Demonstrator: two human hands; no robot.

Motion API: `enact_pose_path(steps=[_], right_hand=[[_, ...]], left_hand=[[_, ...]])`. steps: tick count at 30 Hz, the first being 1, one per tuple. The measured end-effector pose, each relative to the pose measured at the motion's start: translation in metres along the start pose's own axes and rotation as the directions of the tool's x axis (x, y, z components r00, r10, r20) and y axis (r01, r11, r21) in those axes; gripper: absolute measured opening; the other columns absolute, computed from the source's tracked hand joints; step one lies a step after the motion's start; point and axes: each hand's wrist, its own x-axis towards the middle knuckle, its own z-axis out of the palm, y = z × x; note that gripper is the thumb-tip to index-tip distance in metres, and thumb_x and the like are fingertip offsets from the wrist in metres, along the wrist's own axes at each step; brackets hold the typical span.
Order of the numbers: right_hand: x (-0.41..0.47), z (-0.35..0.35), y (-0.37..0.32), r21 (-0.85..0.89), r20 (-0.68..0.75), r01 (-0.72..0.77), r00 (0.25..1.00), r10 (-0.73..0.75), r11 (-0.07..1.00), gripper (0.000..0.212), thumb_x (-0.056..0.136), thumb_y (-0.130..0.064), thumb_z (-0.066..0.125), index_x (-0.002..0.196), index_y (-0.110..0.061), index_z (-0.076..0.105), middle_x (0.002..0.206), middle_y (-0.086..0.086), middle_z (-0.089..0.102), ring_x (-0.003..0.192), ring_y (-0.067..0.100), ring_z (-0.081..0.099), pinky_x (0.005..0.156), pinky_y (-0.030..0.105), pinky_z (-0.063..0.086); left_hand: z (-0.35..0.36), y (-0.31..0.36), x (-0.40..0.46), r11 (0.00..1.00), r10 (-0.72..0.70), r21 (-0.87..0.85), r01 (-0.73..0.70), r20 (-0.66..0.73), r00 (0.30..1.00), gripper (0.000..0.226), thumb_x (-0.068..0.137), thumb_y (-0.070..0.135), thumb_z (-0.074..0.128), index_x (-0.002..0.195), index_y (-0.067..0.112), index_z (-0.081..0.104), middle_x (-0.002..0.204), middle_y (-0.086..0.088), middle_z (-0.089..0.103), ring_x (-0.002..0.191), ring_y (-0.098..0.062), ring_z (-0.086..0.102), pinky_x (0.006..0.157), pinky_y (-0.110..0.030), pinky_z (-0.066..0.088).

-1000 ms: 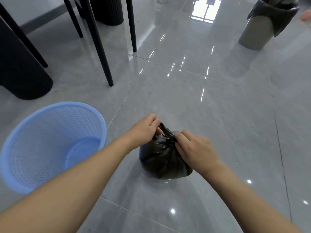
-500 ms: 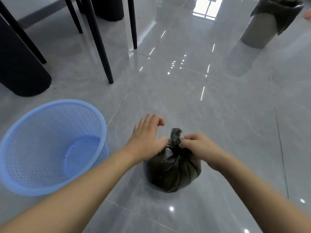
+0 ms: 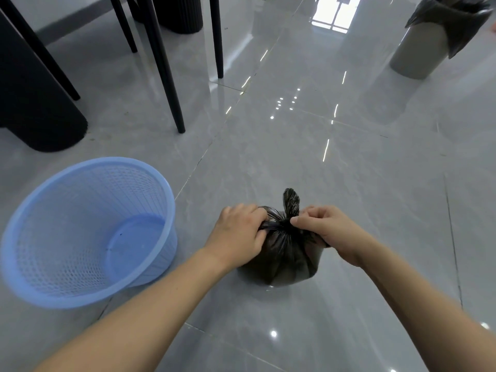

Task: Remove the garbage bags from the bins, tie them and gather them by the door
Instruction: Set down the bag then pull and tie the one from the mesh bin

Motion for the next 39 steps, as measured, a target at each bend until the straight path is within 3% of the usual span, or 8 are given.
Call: enact_pose_path(steps=[3, 6, 11, 15, 18, 22, 32, 39], right_hand=[[0.001, 0.006, 0.009, -0.437, -0.167, 0.147, 0.956, -0.241, 0.887, 0.036, 0.083, -0.023, 0.068, 0.055, -0.006, 0.053, 0.097, -0.013, 0.052, 0.059, 0.001, 0.05, 0.058, 0.022, 0.034], [-0.001, 0.011, 0.014, -0.566, -0.136, 0.279, 0.897, -0.422, 0.776, 0.035, 0.079, -0.017, 0.067, 0.051, -0.006, 0.049, 0.09, -0.015, 0.057, 0.058, 0.005, 0.049, 0.055, 0.021, 0.032], [0.0, 0.012, 0.01, -0.101, -0.193, 0.179, 0.962, -0.196, 0.979, 0.035, 0.083, -0.004, 0.062, 0.054, -0.01, 0.041, 0.052, -0.001, 0.036, 0.047, 0.011, 0.031, 0.046, 0.023, 0.024], [0.003, 0.004, 0.005, 0.325, -0.034, -0.056, 0.997, 0.071, 0.944, 0.014, 0.087, -0.001, 0.057, 0.082, -0.01, 0.049, 0.056, 0.003, 0.043, 0.038, 0.01, 0.032, 0.036, 0.017, 0.017], [0.006, -0.001, 0.003, 0.293, -0.006, -0.176, 0.983, 0.186, 0.94, 0.017, 0.086, -0.002, 0.057, 0.1, -0.01, 0.052, 0.058, 0.003, 0.044, 0.039, 0.01, 0.033, 0.039, 0.019, 0.014], [0.008, -0.003, -0.001, 0.172, 0.016, -0.233, 0.972, 0.234, 0.957, 0.021, 0.083, -0.006, 0.055, 0.064, -0.011, 0.047, 0.055, 0.002, 0.034, 0.04, 0.012, 0.027, 0.043, 0.024, 0.01], [0.017, 0.002, 0.004, 0.471, 0.087, -0.283, 0.957, 0.275, 0.835, 0.021, 0.083, -0.018, 0.043, 0.063, -0.013, 0.045, 0.055, 0.003, 0.044, 0.041, 0.015, 0.032, 0.041, 0.02, 0.011], [0.02, 0.013, 0.002, 0.425, -0.021, -0.232, 0.964, 0.266, 0.875, 0.022, 0.085, -0.009, 0.04, 0.064, -0.014, 0.045, 0.054, 0.001, 0.034, 0.041, 0.013, 0.026, 0.04, 0.019, 0.01]], left_hand=[[0.001, -0.002, 0.004, 1.0, 0.0, -0.007, 0.0, -0.023, 1.0, 0.012, 0.083, 0.03, 0.054, 0.089, 0.02, 0.057, 0.105, 0.004, 0.056, 0.101, -0.023, 0.046, 0.086, -0.035, 0.035], [-0.001, 0.001, 0.012, 1.0, -0.016, -0.024, 0.015, -0.016, 1.0, 0.009, 0.081, 0.028, 0.055, 0.086, 0.02, 0.056, 0.11, 0.005, 0.055, 0.104, -0.022, 0.044, 0.089, -0.035, 0.032], [-0.003, 0.001, 0.018, 0.999, -0.039, -0.03, 0.039, 0.01, 0.999, 0.007, 0.084, 0.028, 0.055, 0.088, 0.023, 0.057, 0.108, 0.006, 0.056, 0.103, -0.021, 0.045, 0.087, -0.033, 0.028], [-0.004, 0.003, 0.018, 0.998, -0.05, -0.036, 0.049, -0.003, 0.999, 0.007, 0.084, 0.027, 0.053, 0.089, 0.022, 0.055, 0.103, 0.005, 0.055, 0.1, -0.02, 0.046, 0.089, -0.033, 0.028], [-0.004, 0.002, 0.018, 0.997, -0.07, -0.032, 0.069, -0.016, 0.997, 0.005, 0.085, 0.027, 0.052, 0.084, 0.024, 0.048, 0.099, 0.005, 0.054, 0.098, -0.02, 0.046, 0.09, -0.034, 0.028], [-0.004, 0.002, 0.023, 0.995, -0.09, -0.038, 0.089, -0.023, 0.996, 0.004, 0.085, 0.026, 0.052, 0.084, 0.025, 0.049, 0.098, 0.006, 0.054, 0.099, -0.02, 0.047, 0.09, -0.034, 0.028], [-0.015, 0.002, 0.009, 0.94, -0.146, -0.305, 0.155, 0.051, 0.988, 0.047, 0.067, 0.027, 0.042, 0.113, 0.028, 0.051, 0.115, 0.011, 0.049, 0.111, -0.015, 0.039, 0.097, -0.03, 0.022], [-0.028, 0.009, -0.008, 0.712, -0.17, -0.634, 0.302, 0.262, 0.95, 0.05, 0.078, 0.066, 0.028, 0.078, 0.023, 0.053, 0.08, 0.007, 0.059, 0.089, -0.019, 0.055, 0.092, -0.044, 0.041]])
